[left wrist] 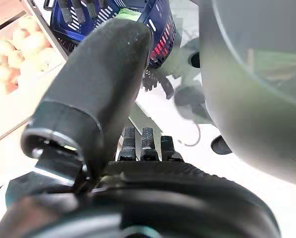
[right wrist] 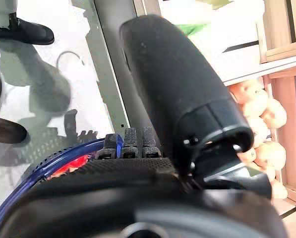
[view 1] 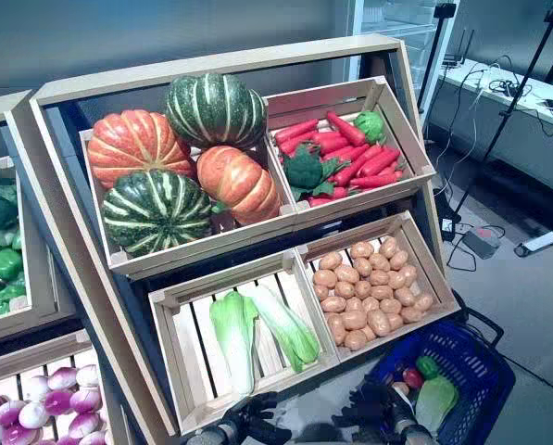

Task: Put vegetables into the basket

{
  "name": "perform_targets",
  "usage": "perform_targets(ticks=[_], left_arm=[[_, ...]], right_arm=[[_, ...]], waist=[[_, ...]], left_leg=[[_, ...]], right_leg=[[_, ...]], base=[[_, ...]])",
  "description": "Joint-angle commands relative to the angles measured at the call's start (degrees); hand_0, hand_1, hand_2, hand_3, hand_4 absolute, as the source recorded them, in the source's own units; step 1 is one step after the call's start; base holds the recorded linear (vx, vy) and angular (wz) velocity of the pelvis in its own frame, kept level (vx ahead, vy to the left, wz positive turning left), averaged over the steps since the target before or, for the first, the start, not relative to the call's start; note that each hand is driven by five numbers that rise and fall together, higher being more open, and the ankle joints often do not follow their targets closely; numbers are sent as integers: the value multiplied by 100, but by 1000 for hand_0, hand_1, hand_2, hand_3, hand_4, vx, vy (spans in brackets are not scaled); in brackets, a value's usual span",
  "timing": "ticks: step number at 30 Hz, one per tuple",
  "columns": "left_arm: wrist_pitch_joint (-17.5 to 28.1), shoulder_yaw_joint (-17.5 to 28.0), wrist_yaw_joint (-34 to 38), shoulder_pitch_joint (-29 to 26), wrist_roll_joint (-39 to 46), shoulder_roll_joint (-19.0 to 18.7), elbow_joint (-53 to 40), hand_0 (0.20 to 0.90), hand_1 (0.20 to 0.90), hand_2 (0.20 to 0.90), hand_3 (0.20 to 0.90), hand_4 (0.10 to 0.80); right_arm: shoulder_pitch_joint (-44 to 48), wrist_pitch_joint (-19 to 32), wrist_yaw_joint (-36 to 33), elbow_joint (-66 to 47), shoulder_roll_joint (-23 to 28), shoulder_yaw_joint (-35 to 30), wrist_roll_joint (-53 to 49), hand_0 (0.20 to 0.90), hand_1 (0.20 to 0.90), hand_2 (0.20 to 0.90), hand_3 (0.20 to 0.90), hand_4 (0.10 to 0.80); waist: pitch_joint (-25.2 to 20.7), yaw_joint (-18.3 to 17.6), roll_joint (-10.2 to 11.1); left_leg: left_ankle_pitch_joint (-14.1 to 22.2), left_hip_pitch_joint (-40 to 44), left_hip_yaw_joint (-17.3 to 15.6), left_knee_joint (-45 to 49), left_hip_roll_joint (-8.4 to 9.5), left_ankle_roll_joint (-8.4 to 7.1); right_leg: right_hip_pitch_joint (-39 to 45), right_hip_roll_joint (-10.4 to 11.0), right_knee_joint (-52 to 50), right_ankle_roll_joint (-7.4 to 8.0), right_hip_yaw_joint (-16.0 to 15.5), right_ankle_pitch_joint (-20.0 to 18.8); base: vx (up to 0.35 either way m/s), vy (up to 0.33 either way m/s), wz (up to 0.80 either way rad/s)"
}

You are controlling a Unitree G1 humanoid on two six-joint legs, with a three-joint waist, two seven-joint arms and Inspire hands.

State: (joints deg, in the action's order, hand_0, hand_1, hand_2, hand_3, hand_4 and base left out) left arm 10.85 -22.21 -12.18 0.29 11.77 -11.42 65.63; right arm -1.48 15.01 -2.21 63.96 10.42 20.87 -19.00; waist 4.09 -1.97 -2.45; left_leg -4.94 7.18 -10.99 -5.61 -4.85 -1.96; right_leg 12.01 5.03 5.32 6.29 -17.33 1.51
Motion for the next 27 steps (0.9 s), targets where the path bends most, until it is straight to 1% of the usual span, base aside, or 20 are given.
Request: perform_targets(ticks=[1,2,4,6,10,13,14,17,21,25,27], left_arm=[[330,-215,-176,-485,-98,-32,6,900,900,900,900,800],[269,-243,-163,-488,-81,-54,-38,900,900,900,900,800],[292,-243,-253,-517,-41,-74,-77,900,900,900,900,800],[399,-292,-458,-523,-95,-115,-145,900,900,900,900,800],[637,-454,-519,-512,-336,-139,-169,900,900,900,900,800],[832,-562,-614,-564,-248,-161,-344,900,900,900,900,800],[961,-613,-722,-579,-158,-167,-419,900,900,900,900,800],[1109,-665,-1122,-615,176,-214,-768,900,900,900,900,800],[1124,-657,-1455,-634,917,-347,-1611,900,900,900,900,800],[1048,-440,-1451,-602,1788,-499,-2352,900,900,900,900,800],[1100,-196,-1327,-528,2188,-532,-2686,900,900,900,900,800]], right_arm=[[702,164,201,19,-186,-97,-420,900,900,900,900,800],[697,143,190,-16,-174,-86,-430,900,900,900,900,800],[723,84,161,-66,-162,-88,-423,900,900,900,900,800],[750,39,152,-116,-118,-61,-474,900,900,900,900,800],[752,5,192,-163,-101,-47,-461,900,900,900,900,800],[780,-35,181,-198,-92,-36,-442,900,900,900,900,800],[788,-39,164,-196,-93,-19,-452,900,900,900,900,800],[816,-66,158,-208,-81,-1,-465,900,900,900,900,800],[779,-182,144,-463,-20,73,-412,900,900,900,900,800],[678,-198,146,-736,33,122,-320,900,900,900,900,800],[596,-203,148,-960,53,104,-344,900,900,900,900,800]], waist=[[429,120,164],[435,123,161],[449,131,158],[478,153,153],[483,136,151],[496,129,138],[502,129,132],[519,128,126],[552,125,126],[566,145,131],[577,173,148]], left_leg=[[1113,562,-172,61,461,163],[1110,558,-167,61,460,165],[1100,547,-156,61,462,166],[1111,552,-148,61,461,167],[1097,542,-151,61,458,162],[1084,514,-137,61,455,160],[1080,510,-137,61,454,158],[1078,498,-146,61,447,151],[1078,485,-168,61,437,139],[1086,491,-163,61,433,138],[1093,494,-155,61,432,141]], right_leg=[[96,-161,-32,-267,124,313],[94,-160,-32,-266,119,310],[90,-157,-32,-262,111,302],[101,-157,-32,-268,77,303],[93,-159,-32,-271,86,299],[65,-158,-32,-275,100,289],[62,-157,-32,-276,101,283],[48,-151,-32,-275,105,278],[32,-149,-32,-276,108,262],[42,-143,-32,-277,96,261],[52,-134,-32,-282,68,264]], base=[[0,0,0],[0,0,0],[0,0,0],[0,0,0],[0,0,0],[0,0,0],[0,0,0],[0,0,0],[0,0,0],[0,0,0],[0,0,0]])
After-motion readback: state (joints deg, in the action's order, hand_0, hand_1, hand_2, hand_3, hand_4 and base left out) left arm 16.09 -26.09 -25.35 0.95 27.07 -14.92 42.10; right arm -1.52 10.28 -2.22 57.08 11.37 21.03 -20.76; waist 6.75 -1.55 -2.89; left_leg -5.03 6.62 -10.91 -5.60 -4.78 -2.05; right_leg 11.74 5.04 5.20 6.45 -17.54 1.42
